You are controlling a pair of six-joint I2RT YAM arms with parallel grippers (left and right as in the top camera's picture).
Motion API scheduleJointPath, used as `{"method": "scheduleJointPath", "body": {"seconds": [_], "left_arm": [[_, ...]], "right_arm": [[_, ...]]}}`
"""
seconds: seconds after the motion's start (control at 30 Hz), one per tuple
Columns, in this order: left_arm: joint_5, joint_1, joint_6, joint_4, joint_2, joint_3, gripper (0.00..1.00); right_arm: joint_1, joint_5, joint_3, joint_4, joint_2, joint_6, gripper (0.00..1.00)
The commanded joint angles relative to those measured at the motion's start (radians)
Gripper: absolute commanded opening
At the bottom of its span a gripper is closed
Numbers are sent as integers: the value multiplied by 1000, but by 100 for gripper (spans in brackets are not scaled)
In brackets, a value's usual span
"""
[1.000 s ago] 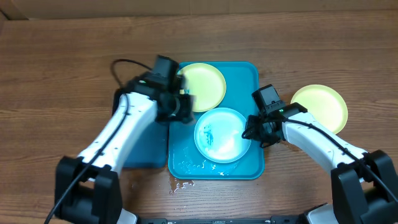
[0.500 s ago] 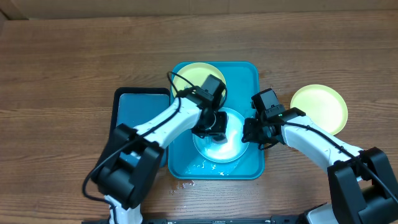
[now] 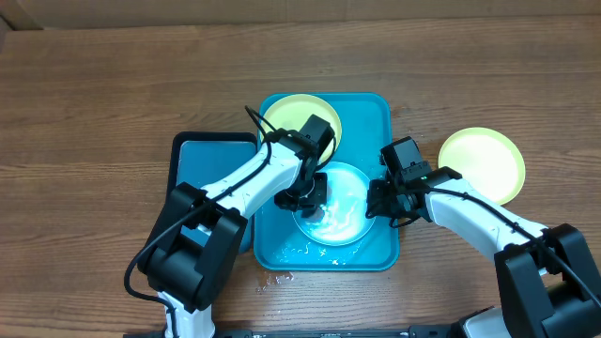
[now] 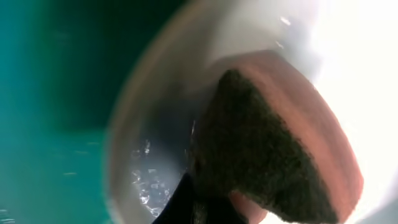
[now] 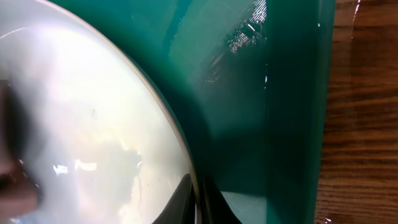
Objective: Clean dirty plates on tray and stack at the side
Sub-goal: 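Scrub the white plate with the sponge while right gripper holds rim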
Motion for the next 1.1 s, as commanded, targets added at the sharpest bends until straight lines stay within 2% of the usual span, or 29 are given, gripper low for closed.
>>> {"method": "scheduleJointPath", "body": {"seconds": [0.0,0.13,0.3,0.53,0.63,0.73,0.87,0.93,1.03,1.07], "left_arm": [[-239,14,41,15,20,-3,4],[-144,13,91,76,20,-3,4],[-109,15,94,133,20,-3,4],[274,5,120,261,28,-5,4],[371,-27,119,311,52,-5,4],[364,-42,98,282,71,-5,4],[260,-15,-4,135,72,2,4],[209,10,-16,69,72,4,4],[54,50,-16,-23,72,8,4],[-61,65,-16,-54,72,9,4]], "right_arm": [[-3,60,-31,-11,10,27,4],[-3,59,-31,-16,10,27,4],[-3,59,-31,-22,10,27,4],[-3,59,-31,-29,10,27,4],[-3,59,-31,-32,10,27,4],[-3,59,-31,-36,10,27,4],[-3,59,-31,-36,10,27,4],[-3,59,-31,-35,10,27,4],[-3,59,-31,-35,10,27,4],[-3,60,-31,-35,10,27,4]]}}
